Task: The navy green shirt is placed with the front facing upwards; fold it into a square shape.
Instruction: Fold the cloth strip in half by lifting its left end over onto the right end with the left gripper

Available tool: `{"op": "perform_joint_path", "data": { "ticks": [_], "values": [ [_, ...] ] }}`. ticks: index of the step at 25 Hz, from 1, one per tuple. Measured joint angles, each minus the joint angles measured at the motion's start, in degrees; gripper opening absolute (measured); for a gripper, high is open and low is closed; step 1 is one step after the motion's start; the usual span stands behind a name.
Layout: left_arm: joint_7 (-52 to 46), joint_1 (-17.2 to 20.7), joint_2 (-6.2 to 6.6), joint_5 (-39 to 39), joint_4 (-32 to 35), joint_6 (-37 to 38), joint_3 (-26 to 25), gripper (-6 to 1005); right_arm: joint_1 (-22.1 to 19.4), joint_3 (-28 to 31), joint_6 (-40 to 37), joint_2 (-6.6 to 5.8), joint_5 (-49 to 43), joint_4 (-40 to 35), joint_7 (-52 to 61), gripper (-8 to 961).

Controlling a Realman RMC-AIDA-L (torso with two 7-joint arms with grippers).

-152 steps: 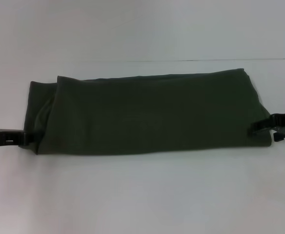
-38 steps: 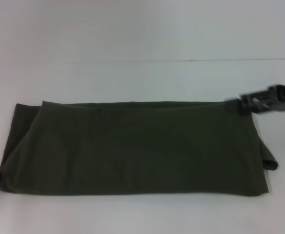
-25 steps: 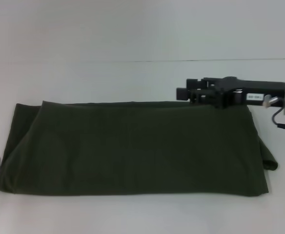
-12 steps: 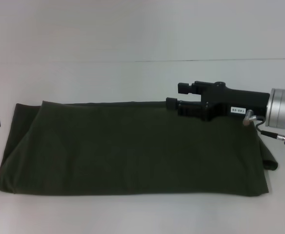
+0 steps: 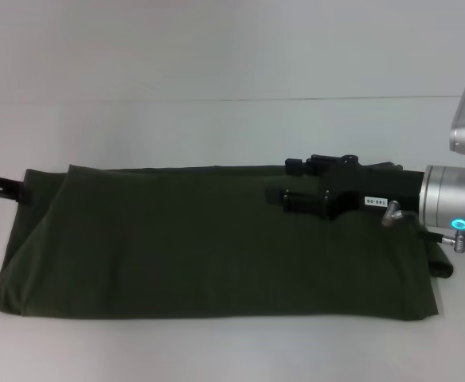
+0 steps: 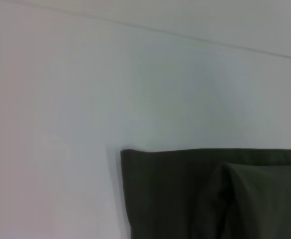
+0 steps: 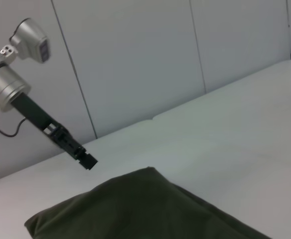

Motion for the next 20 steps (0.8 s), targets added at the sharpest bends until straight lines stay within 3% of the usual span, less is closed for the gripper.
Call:
{"op": "perform_joint_path", "data": {
  "ticks": [4,20],
  "values": [
    [0.1,-0.5,-0.03,0.0,-2.2,-3.4,2.6,835,-0.1,-0.5,0.1,0.01,0.1,0.5,0.0,716],
    [-1.2,-0.1,-0.25,0.8,-6.6,-7.9,2.9,831,0.2,-0.6,1.2,-0.06,0.2,0.4,2.4,716]
  ]
}}
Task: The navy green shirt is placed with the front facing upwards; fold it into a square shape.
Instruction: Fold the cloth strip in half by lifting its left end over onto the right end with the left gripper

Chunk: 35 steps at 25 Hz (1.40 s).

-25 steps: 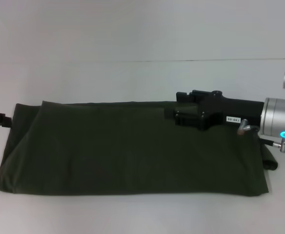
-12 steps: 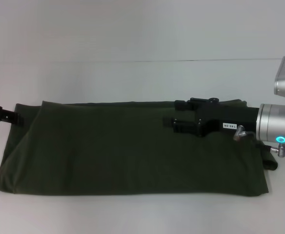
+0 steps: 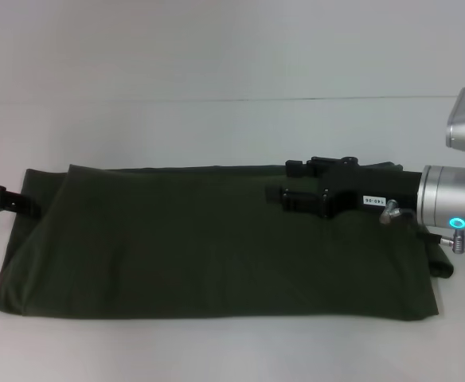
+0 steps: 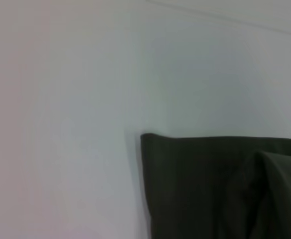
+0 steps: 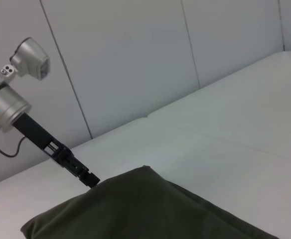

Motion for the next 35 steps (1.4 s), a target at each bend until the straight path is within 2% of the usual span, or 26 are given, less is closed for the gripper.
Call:
{"op": "perform_joint_path", "data": {
  "ticks": [21,24,30,35],
  "values": [
    [-0.2,-0.2,-0.19,-0.2,-3.0,-1.7,0.0,832,-0.4,0.0,0.1,0.07,0.0,0.3,0.7,716],
    [-0.4,-0.3,0.21,-0.3,-2.5,-1.1,-1.0,832,-0.4,0.0,0.1,0.07,0.0,0.3,0.7,716],
    [0.4,-0.7,2.00,-0.4,-1.1,4.1,-5.6,833,-0.4,0.0,0.0,0.03,0.0,-0.2,1.5,715],
    [1.7,-0.8,1.47,-0.4,-1.6,5.1,-4.6,833,-0.4,0.0,0.0,-0.01,0.0,-0.3,1.6,716]
  ]
}}
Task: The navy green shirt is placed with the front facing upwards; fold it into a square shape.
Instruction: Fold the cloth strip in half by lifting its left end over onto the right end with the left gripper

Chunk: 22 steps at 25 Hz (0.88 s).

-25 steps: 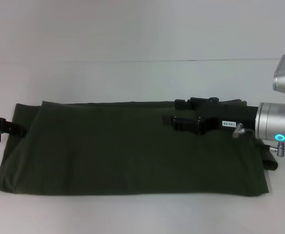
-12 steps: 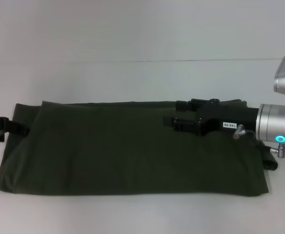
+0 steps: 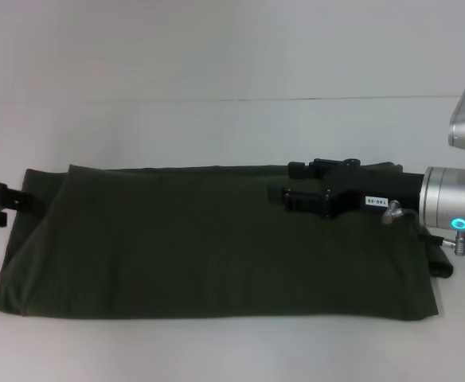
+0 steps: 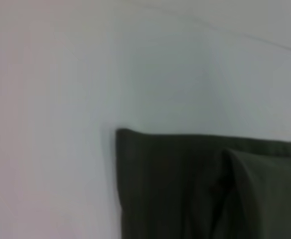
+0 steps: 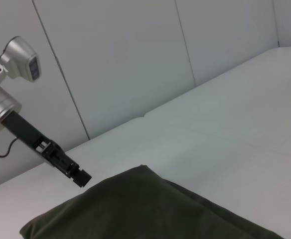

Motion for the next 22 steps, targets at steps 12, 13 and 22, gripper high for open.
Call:
{"op": "perform_joint_path", "data": {
  "ticks": [12,13,22],
  "values": [
    [2.6,0.1,-3.79,-0.8,2.1,-2.3,7.4,833,0.0,-0.1,0.0,-0.01,0.0,-0.1,0.1,716],
    [2.4,0.3,-4.26,-0.8,3.3,-2.5,8.0,833,0.0,-0.1,0.0,-0.01,0.0,-0.1,0.2,716],
    [2.3,0.7,-5.08,-0.2,6.0,-2.8,8.6,834,0.0,-0.1,-0.1,-0.16,0.0,-0.1,1.4,715]
  ]
}}
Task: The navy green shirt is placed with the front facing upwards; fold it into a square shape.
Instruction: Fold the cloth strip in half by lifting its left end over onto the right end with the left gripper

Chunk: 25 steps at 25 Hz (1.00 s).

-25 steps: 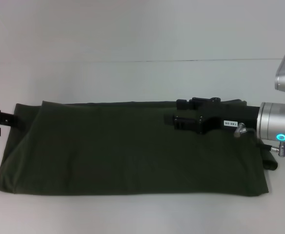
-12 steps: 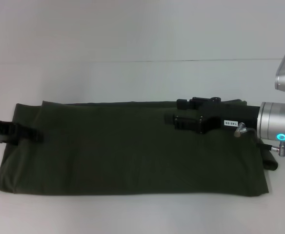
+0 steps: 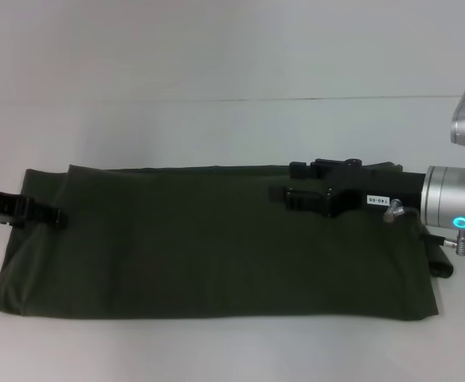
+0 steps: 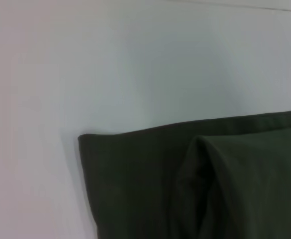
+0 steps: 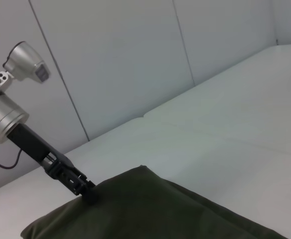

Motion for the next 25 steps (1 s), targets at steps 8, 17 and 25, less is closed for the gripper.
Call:
{"op": "perform_joint_path", "data": {
  "ticks": [8,17,25],
  "values": [
    [-0.8,1.1,-0.36,0.6,0.0,-2.8,2.4,834,0.1,0.0,0.1,-0.02,-0.1,-0.2,0.1,715],
    [-1.3,1.4,-0.50,0.7,0.5,-4.6,3.5,835,0.3,0.0,0.0,-0.02,-0.2,-0.2,0.1,716],
    [-1.8,1.4,-0.57,0.9,0.3,-5.0,3.7,835,0.3,0.0,-0.1,-0.06,-0.2,-0.2,0.1,716]
  ]
}}
